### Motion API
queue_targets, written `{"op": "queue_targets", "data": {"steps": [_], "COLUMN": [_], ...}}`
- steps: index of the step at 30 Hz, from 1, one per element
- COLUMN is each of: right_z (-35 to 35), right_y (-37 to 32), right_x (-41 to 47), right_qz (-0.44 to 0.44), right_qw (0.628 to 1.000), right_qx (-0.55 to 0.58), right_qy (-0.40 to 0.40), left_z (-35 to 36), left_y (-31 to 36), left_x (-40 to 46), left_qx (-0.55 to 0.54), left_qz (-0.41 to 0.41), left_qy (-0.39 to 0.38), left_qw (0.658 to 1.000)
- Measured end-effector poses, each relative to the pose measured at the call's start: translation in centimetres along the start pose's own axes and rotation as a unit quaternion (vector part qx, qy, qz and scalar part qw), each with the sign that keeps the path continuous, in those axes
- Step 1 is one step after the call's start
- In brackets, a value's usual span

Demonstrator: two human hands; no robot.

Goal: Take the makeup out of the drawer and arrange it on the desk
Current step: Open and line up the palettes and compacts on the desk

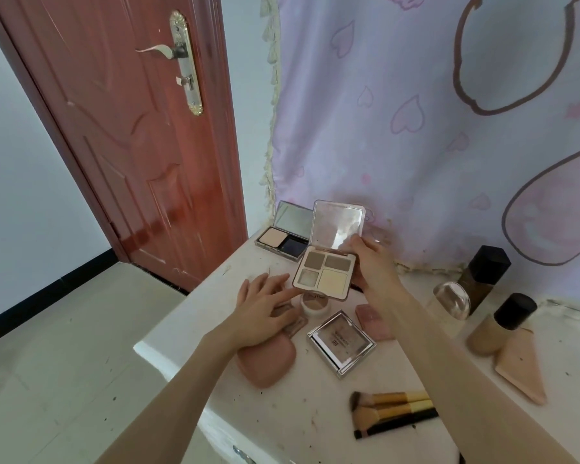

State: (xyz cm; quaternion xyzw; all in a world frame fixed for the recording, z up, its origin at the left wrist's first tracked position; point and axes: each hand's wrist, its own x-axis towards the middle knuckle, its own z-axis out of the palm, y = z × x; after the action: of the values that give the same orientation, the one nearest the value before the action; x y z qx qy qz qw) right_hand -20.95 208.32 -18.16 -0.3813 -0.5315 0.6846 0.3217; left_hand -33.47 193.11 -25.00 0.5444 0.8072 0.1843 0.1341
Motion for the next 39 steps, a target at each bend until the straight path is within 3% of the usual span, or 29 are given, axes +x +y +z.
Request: {"op": "queue_targets", "data": {"steps": [5, 9, 13, 15, 21, 28, 39], "right_z": [0.1, 0.9, 2.4, 3.6, 8.3, 10.9, 10.3], "right_y": [-0.1, -0.4, -0.5, -0.2, 1.5, 3.6, 3.6], "right_x": [0.2, 0.3, 0.7, 0.9, 1.6, 2.5, 3.7], "right_qz": [-0.008, -0.015, -0.018, -0.015, 0.019, 0.052, -0.042], "right_qw": [1.0, 0.999, 0.998, 0.997, 0.99, 0.988, 0.951], "right_qx": [-0.019, -0.032, -0.06, -0.071, -0.12, -0.129, -0.306], "right_qy": [0.015, 0.025, 0.012, -0.001, -0.066, -0.068, -0.001], "left_z": [1.3, 1.1, -0.1, -0.7, -1.1, -0.7, -0.7], "left_y": [1.7, 2.4, 1.4, 0.4, -1.6, -2.5, -3.5], "left_x": [-0.9, -1.5, -2.2, -2.6, -2.2, -0.5, 0.7], "left_qx": [0.005, -0.067, -0.198, -0.219, -0.176, -0.086, -0.067], "left_qz": [-0.007, -0.007, -0.055, -0.101, -0.175, -0.22, -0.251], "left_qy": [0.018, 0.043, 0.202, 0.241, 0.263, 0.279, 0.263], "left_qw": [1.0, 0.997, 0.958, 0.94, 0.932, 0.931, 0.929]}}
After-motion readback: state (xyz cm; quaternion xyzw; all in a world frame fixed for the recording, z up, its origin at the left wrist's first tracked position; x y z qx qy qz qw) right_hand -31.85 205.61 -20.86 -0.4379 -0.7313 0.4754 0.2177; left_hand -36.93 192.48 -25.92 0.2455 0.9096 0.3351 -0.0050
